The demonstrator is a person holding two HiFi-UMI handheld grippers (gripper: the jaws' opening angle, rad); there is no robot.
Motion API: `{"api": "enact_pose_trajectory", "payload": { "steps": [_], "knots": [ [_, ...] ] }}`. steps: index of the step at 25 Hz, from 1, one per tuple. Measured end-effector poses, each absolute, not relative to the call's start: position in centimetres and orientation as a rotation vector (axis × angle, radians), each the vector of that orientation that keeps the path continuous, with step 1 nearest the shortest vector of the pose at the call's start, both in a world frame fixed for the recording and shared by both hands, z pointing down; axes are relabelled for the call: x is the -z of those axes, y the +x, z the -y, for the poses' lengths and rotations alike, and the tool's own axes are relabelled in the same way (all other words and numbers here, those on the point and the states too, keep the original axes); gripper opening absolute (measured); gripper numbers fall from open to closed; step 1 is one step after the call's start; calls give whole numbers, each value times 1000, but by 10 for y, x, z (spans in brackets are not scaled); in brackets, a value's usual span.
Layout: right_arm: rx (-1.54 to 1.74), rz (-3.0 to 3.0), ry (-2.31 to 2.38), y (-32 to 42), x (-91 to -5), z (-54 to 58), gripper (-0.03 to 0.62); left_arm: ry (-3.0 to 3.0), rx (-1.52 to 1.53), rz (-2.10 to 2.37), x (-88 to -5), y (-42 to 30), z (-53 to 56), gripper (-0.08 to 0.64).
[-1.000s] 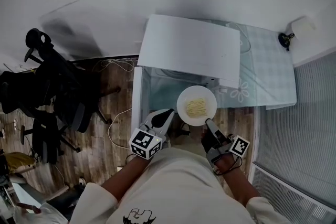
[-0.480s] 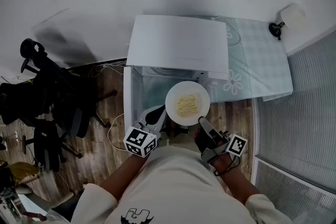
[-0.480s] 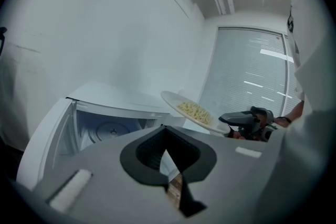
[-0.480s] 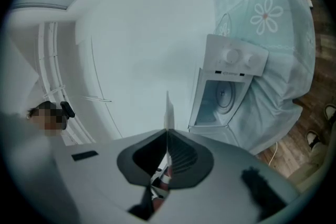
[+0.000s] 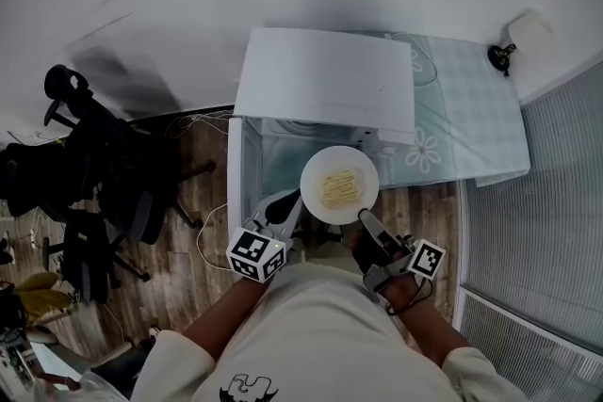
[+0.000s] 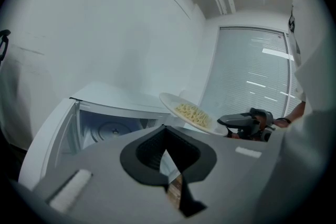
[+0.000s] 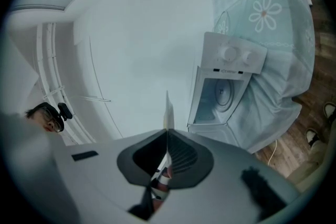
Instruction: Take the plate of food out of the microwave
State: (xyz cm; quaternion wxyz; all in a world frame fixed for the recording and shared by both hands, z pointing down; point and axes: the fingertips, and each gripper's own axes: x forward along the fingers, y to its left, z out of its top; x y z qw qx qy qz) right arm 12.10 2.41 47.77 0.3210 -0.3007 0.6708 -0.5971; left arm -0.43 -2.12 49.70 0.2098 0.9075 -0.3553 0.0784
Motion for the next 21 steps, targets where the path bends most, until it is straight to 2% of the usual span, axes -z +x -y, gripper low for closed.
{"api": "enact_pose_trajectory", "payload": {
  "steps": [21],
  "knots": [
    [1597,-1755,-823,124,-489,-19,18,2510,-247,1008,-509,-6,23,2]
  ]
}}
